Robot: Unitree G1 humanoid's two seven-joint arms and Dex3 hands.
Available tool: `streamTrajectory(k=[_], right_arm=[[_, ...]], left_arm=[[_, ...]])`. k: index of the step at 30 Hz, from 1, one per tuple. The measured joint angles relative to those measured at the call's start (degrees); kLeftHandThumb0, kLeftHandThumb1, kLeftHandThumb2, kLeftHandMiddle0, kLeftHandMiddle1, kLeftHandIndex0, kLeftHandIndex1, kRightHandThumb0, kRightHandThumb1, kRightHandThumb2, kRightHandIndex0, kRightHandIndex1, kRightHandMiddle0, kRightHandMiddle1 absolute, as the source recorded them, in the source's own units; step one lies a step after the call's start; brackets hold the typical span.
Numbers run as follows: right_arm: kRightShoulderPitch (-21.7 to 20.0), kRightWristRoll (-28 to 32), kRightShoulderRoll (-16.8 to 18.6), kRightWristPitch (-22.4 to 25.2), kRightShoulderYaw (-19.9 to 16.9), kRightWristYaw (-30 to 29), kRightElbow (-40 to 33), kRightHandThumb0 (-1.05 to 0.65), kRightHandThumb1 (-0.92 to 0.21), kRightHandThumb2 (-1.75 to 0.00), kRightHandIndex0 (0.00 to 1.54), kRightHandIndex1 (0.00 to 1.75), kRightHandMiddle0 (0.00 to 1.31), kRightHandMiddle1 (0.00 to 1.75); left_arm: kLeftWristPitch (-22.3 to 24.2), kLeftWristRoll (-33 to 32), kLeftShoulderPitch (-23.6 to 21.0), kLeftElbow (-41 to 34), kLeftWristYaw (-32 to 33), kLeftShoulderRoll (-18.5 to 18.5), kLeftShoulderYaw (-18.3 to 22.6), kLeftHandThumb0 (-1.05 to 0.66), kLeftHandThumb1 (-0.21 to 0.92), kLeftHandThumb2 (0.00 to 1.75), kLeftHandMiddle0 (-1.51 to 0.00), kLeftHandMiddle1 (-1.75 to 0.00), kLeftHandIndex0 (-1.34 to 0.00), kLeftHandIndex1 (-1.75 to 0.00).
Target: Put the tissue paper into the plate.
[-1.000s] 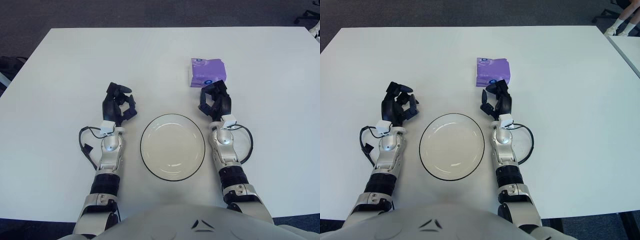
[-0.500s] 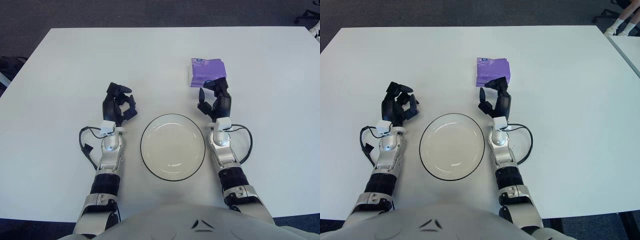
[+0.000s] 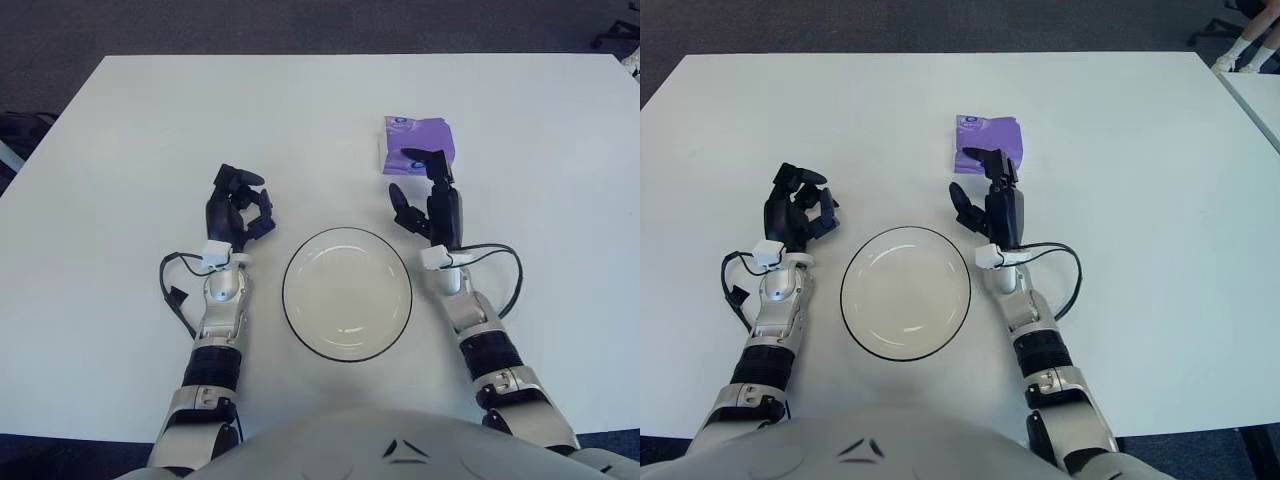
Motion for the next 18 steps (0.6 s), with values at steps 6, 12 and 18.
streamTrajectory(k=[6, 12, 18], right_arm=[[1.5, 1.4, -2.5, 0.8, -0.2, 3.4, -2.4, -1.04, -0.91, -0.42, 0.0, 0.01, 0.0, 0.02], [2.4, 1.7, -4.4, 2.2, -0.3, 6.1, -3.4, -1.05, -0.92, -0.44, 0.0, 0.0, 0.0, 0.0], [1.1, 1.2, -6.5, 3.2, -0.3, 6.2, -2.9, -1.05, -0.92, -0.48, 0.0, 0.0, 0.0, 0.0]], left_arm=[[0.0, -0.1, 0.0, 0.0, 0.0, 0.0, 0.1, -0.44, 0.46, 1.15, -0.75, -1.75, -0.5, -1.75], [0.0, -0.1, 0.0, 0.0, 0.0, 0.0, 0.2, -0.43, 0.47, 1.14, -0.75, -1.75, -0.49, -1.75], [0.0, -0.2, 0.0, 0.0, 0.0, 0.0, 0.4, -0.43, 0.47, 1.14, -0.75, -1.75, -0.49, -1.75]])
